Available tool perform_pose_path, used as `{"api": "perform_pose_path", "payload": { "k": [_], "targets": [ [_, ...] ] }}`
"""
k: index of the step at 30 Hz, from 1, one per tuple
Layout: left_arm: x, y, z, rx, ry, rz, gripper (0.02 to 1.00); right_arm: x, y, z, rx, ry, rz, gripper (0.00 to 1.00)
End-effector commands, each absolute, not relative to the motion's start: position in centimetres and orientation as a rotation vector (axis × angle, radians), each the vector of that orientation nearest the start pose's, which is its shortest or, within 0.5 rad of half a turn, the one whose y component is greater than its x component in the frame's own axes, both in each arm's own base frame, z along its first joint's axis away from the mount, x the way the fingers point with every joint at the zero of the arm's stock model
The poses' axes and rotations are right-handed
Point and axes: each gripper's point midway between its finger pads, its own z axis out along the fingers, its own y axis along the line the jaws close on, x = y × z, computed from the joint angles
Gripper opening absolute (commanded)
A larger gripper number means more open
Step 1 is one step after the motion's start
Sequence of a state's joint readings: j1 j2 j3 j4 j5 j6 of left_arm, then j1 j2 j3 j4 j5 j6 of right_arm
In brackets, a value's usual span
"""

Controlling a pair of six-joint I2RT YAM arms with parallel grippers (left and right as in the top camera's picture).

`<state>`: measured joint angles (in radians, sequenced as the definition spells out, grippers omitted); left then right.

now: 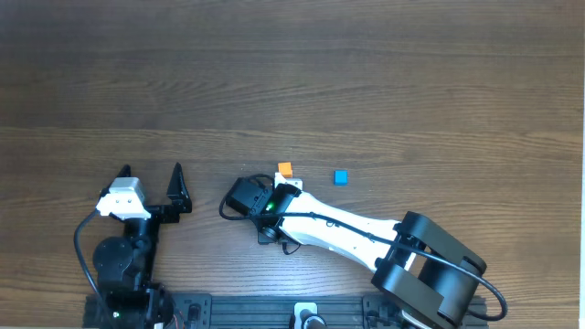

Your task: Stack Cubes

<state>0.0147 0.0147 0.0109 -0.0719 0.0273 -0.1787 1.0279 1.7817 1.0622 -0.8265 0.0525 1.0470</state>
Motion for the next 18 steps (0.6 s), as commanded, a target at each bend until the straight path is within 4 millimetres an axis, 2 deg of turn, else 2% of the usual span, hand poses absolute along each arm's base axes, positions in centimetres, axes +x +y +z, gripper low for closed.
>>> {"api": "perform_pose_path", "payload": {
  "k": [1,9,18],
  "targets": [
    [24.62,-0.28,15.64,-0.119,1.645,-0.144,1.000,16.59,25.69,0.61,0.025,3.071,-0.023,0.612],
    [24.62,-0.27,15.65,-0.119,1.644,-0.144,1.000,16.73,25.93,0.62,0.025,3.065,-0.008,0.505],
    [24.62,-0.27,15.65,-0.119,1.644,-0.144,1.000,16.67,25.81,0.53,0.024,3.067,-0.013,0.474]
  ]
}}
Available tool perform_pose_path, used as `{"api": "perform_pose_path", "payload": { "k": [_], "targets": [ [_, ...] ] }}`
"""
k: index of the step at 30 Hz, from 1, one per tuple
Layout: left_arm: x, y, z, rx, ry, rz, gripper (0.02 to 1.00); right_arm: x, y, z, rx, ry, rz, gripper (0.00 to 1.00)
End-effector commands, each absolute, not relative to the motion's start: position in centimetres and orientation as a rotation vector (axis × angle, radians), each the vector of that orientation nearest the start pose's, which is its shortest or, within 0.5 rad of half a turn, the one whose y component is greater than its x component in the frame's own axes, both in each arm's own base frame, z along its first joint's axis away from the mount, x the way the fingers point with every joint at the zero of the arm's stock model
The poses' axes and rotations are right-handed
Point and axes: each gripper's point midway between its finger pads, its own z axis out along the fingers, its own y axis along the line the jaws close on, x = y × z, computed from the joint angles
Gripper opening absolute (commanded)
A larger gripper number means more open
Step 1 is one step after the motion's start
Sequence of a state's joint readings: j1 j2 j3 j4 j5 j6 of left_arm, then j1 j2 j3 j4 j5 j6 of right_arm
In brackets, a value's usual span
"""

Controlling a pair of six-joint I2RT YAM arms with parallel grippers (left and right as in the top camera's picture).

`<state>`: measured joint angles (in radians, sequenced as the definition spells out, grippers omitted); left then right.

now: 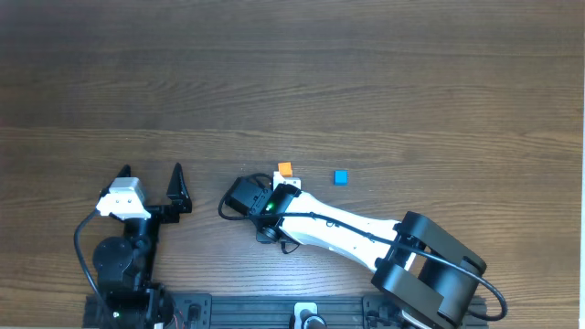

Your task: Stack Cubes

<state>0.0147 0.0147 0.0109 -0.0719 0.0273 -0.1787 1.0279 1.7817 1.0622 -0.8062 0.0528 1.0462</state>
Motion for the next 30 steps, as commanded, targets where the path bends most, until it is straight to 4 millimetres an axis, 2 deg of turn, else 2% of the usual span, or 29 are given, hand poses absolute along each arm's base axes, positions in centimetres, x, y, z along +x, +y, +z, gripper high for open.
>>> {"api": "perform_pose_path", "payload": {
  "k": [1,30],
  "targets": [
    [24.62,-0.27,15.65,-0.119,1.644,-0.144,1.000,16.65,25.79,0.48,0.024,3.067,-0.013,0.465],
    [24.62,-0.28,15.65,-0.119,1.644,-0.144,1.000,16.65,26.06,-0.26,0.031,3.075,-0.008,0.226]
  ]
}}
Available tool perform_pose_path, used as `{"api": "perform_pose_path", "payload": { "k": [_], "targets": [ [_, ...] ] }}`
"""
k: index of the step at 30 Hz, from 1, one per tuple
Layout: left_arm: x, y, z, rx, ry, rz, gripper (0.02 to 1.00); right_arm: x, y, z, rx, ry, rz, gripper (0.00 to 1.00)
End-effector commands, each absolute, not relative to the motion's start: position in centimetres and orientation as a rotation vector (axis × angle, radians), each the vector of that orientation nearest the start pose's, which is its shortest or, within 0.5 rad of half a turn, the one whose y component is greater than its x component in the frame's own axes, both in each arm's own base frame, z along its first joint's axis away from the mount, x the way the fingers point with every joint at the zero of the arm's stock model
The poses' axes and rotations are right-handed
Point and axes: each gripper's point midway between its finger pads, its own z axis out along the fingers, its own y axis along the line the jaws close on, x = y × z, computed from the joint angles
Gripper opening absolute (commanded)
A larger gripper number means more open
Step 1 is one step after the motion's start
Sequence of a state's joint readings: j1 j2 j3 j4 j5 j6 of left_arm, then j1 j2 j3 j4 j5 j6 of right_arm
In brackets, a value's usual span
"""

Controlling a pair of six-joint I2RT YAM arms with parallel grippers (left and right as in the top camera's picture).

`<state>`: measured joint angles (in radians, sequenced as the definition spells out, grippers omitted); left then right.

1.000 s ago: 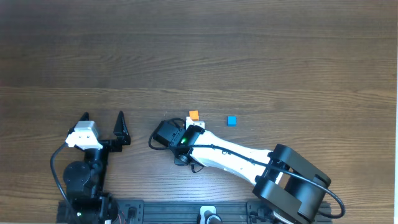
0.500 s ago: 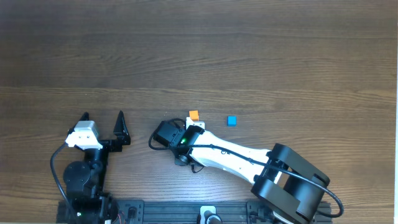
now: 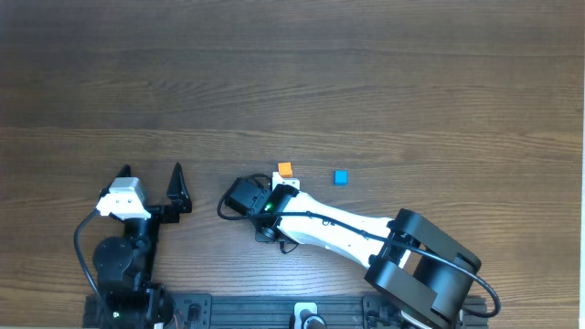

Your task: Stack Cubes

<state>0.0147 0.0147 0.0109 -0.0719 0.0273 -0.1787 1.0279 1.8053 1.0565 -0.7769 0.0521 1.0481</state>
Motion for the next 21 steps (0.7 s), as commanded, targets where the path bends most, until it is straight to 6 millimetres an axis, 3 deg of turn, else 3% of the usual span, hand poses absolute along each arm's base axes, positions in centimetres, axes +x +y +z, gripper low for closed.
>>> {"api": "perform_pose_path", "payload": {
  "k": [1,8,12,17,21],
  "targets": [
    [24.6,-0.3,15.6,-0.119,1.645,-0.144,1.000,16.7,26.1,-0.2,0.031,3.074,-0.006,0.215],
    [24.6,-0.3,15.6,-0.119,1.645,-0.144,1.000,16.7,26.1,-0.2,0.043,3.072,-0.003,0.145],
    [24.6,-0.3,15.6,-0.119,1.644,-0.144,0.998,17.0,26.1,0.8,0.051,3.061,0.010,0.128],
    [24.6,-0.3,15.6,-0.119,1.644,-0.144,0.998,18.0,25.4,4.2,0.071,3.016,-0.017,0.110],
    [24.6,-0.3,15.6,-0.119,1.645,-0.144,0.998,19.6,25.0,8.2,0.063,2.964,-0.044,0.069]
  ]
}}
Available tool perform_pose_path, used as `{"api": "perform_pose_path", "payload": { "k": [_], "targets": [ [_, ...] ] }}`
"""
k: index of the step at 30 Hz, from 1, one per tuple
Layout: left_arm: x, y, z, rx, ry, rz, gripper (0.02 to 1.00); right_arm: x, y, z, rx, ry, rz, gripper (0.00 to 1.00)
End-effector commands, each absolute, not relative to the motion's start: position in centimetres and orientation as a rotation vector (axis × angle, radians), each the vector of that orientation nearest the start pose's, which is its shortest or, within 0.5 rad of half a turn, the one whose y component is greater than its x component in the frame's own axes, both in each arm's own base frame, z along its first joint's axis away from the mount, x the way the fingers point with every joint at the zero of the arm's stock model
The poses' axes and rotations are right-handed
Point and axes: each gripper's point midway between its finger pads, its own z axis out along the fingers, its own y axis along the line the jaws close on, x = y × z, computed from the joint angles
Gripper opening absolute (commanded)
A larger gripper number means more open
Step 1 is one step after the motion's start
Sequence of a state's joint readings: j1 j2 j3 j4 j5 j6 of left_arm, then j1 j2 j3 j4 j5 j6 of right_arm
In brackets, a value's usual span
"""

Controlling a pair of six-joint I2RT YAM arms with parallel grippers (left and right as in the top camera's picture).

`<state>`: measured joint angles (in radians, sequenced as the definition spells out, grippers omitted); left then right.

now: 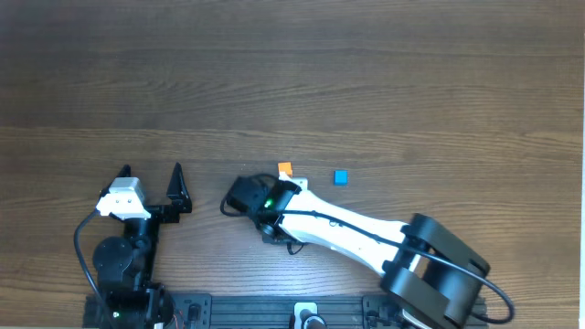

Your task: Stack Cubes

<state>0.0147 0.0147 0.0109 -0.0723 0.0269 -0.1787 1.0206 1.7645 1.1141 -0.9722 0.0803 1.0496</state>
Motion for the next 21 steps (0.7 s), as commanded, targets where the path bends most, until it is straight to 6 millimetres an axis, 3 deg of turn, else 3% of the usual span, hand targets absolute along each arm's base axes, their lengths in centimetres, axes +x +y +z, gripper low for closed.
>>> {"api": "perform_pose_path", "payload": {
  "k": [1,5,9,15,21],
  "targets": [
    [24.6,-0.3,15.6,-0.119,1.645,-0.144,0.998,20.0,25.0,9.1,0.053,2.953,-0.045,0.058],
    [24.6,-0.3,15.6,-0.119,1.644,-0.144,1.000,22.5,25.7,12.7,-0.005,2.907,0.010,0.012],
    [24.6,-0.3,15.6,-0.119,1.645,-0.144,1.000,25.4,25.3,14.3,-0.010,2.874,0.050,0.009],
    [24.6,-0.3,15.6,-0.119,1.645,-0.144,1.000,27.7,24.9,13.3,-0.036,2.914,0.038,0.012],
    [24.6,-0.3,15.6,-0.119,1.644,-0.144,1.000,28.7,24.9,11.2,-0.030,2.962,0.022,0.009]
  ]
}}
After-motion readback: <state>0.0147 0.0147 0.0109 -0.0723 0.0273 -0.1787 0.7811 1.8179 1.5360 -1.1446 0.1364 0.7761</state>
